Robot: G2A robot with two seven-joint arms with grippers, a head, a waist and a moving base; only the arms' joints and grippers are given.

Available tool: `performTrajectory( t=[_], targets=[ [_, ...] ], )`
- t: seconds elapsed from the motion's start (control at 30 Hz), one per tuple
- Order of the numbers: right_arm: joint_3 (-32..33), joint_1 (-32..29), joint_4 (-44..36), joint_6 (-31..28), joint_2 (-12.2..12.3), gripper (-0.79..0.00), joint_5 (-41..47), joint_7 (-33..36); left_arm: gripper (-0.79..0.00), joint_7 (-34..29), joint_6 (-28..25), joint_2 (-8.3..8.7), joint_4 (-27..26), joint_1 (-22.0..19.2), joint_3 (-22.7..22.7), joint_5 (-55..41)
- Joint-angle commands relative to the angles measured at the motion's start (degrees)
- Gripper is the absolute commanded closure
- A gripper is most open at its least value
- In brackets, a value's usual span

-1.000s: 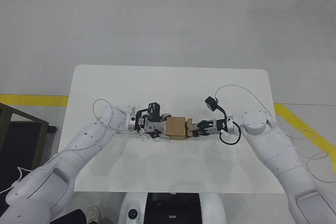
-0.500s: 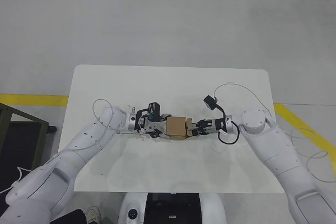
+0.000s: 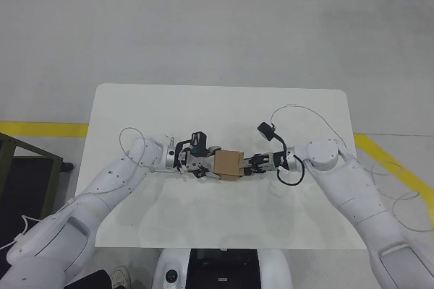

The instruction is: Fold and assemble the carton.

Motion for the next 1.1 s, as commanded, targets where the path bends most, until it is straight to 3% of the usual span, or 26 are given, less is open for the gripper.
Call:
performTrajectory(
  t=[0.0, 0.13, 0.3, 0.6, 0.9, 1.07],
  targets=[
    [-0.2, 0.2, 0.2, 0.0, -0.1, -0.135, 0.0, -0.1, -0.570, 0.1, 0.0, 0.01, 0.0, 0.0, 0.0, 0.0],
    [0.3, 0.5, 0.7, -0.4, -0.1, -0.154, 0.1, 0.1, -0.573, 0.0, 0.0, 0.01, 0.1, 0.0, 0.0, 0.0],
    [2.1, -0.3, -0.2, -0.6, 0.6, -0.234, -0.2, 0.3, -0.573, -0.1, 0.0, -0.01, 0.4, -0.2, 0.1, -0.1],
    [4.4, -2.4, -3.3, 0.3, 1.7, -0.182, -1.0, 0.4, -0.566, -0.2, 0.0, -0.08, 0.6, -0.3, 0.4, -0.3],
    [6.0, -4.5, -3.5, 0.0, 2.1, -0.212, 3.7, 2.8, -0.560, -0.4, 0.0, -0.10, 1.2, -0.4, 0.4, -0.4],
    [5.6, -4.6, -1.9, -0.6, 1.8, -0.117, 5.9, 3.4, -0.560, -0.4, 0.0, -0.14, 1.3, -0.4, 0.3, -0.5]
  ],
)
